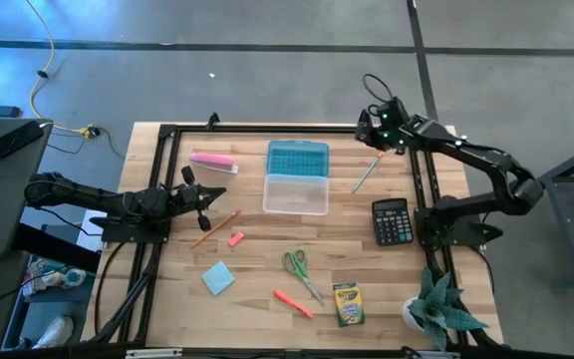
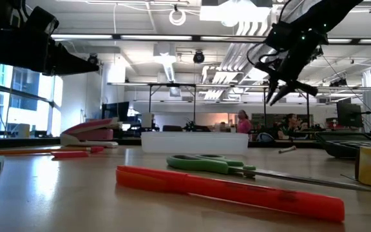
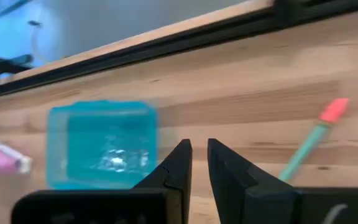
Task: Pack school essentials
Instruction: Put the blue pencil into the blue supply box
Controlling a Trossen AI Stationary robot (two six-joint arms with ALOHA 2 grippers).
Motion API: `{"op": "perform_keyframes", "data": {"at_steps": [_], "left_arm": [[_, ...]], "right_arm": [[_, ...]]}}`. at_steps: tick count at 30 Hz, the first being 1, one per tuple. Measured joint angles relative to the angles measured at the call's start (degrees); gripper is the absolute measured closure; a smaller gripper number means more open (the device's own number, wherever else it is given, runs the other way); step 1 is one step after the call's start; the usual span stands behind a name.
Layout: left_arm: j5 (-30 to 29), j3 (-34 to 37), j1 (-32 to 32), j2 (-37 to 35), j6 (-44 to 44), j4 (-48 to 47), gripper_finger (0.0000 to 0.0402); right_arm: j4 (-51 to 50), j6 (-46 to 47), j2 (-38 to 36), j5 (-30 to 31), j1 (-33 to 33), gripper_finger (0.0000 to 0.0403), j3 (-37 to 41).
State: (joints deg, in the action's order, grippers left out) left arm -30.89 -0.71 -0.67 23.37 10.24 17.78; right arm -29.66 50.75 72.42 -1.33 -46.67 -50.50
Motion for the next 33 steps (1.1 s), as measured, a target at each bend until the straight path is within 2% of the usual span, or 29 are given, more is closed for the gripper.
{"op": "perform_keyframes", "data": {"at_steps": [4, 8, 13, 19, 25, 29, 33], "left_arm": [[0.0, 0.0, 0.0, 0.0, -0.1, 0.0, 0.0401], [0.0, 0.0, 0.0, 0.0, -0.1, 0.0, 0.0401], [0.1, 0.0, 0.0, 0.0, -0.1, 0.0, 0.0401], [0.2, 0.0, 0.0, 0.0, -0.2, 0.0, 0.0401], [0.2, 0.0, 0.0, 0.0, -1.0, 0.0, 0.0401], [0.2, 0.0, 0.0, 0.0, -1.1, 0.0, 0.0401], [0.2, 0.0, 0.0, 0.0, -1.1, 0.0, 0.0401]], "right_arm": [[4.3, 0.2, 0.0, 3.1, 4.2, 0.038, -0.4], [4.6, -2.9, 0.0, 7.3, 6.9, 0.0384, -5.1], [-1.1, -10.0, 0.0, 13.1, 7.6, 0.0384, -12.3], [-9.1, -12.9, 0.1, 14.6, 6.4, 0.0379, -14.4], [-14.7, -7.1, 2.0, 14.1, 5.8, 0.0319, -14.4], [-18.1, 2.0, 6.3, 13.2, 5.7, 0.0273, -14.3], [-19.7, 3.3, 11.4, 11.8, 3.9, 0.0252, -14.3]]}}
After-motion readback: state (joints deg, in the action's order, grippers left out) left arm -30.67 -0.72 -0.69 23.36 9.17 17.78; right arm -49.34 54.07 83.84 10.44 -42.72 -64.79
